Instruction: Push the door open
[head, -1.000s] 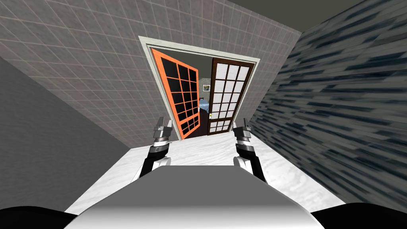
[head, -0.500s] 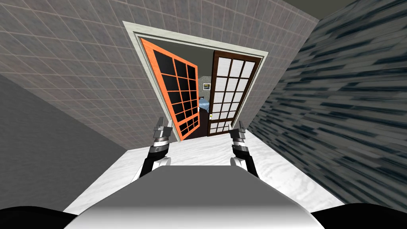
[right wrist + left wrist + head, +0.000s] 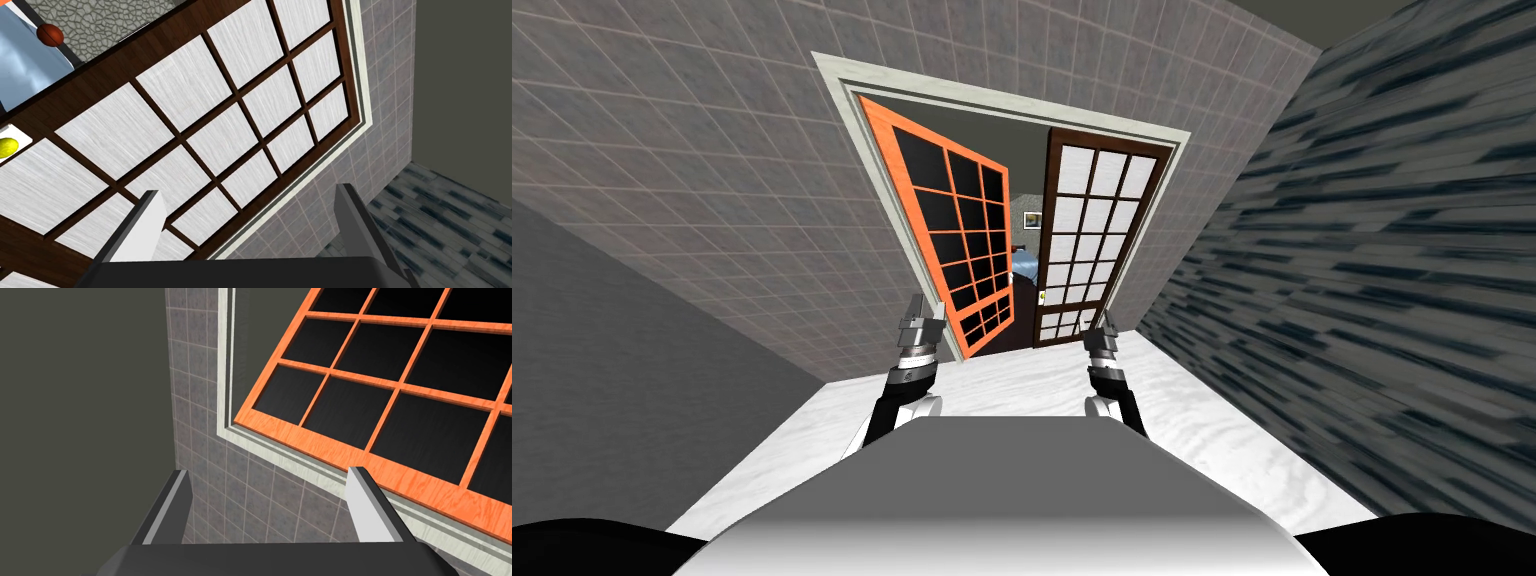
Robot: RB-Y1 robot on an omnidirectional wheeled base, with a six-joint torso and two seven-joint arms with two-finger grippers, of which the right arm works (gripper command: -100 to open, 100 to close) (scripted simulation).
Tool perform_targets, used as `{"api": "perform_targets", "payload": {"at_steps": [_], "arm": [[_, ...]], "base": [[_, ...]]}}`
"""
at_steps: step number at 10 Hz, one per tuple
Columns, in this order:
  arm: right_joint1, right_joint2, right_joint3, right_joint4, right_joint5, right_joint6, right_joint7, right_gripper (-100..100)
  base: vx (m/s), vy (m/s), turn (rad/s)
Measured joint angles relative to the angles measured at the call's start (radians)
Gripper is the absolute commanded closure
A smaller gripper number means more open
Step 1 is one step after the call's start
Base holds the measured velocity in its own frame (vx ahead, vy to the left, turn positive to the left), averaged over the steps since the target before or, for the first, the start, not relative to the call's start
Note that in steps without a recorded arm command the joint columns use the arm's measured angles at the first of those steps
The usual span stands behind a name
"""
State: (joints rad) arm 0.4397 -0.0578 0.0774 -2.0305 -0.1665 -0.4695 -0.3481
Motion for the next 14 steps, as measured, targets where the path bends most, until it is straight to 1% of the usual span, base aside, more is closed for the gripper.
{"api": "perform_targets", "payload": {"at_steps": [3,4,5,6,7,9,12,14], "arm": [[-0.009,-0.005,0.032,0.065,-0.015,-0.027,-0.051,-100],[-0.016,-0.003,0.043,0.09,-0.02,-0.036,-0.066,-100],[-0.022,-0.006,0.052,0.114,-0.026,-0.045,-0.083,-100],[-0.023,-0.011,0.059,0.13,-0.033,-0.051,-0.103,-100],[-0.034,-0.01,0.067,0.15,-0.039,-0.051,-0.12,-100],[-0.041,-0.013,0.089,0.206,-0.051,-0.078,-0.157,-100],[-0.054,-0.02,0.118,0.274,-0.071,-0.105,-0.216,-100],[-0.071,-0.017,0.137,0.326,-0.083,-0.119,-0.253,-100]], "base": [[0.096,-0.031,0.012],[0.09,-0.033,0.02],[0.096,-0.042,0.014],[0.104,-0.039,0.014],[0.094,-0.032,0.02],[0.096,-0.036,0.017],[0.102,-0.045,0.016],[0.092,-0.046,0.019]]}}
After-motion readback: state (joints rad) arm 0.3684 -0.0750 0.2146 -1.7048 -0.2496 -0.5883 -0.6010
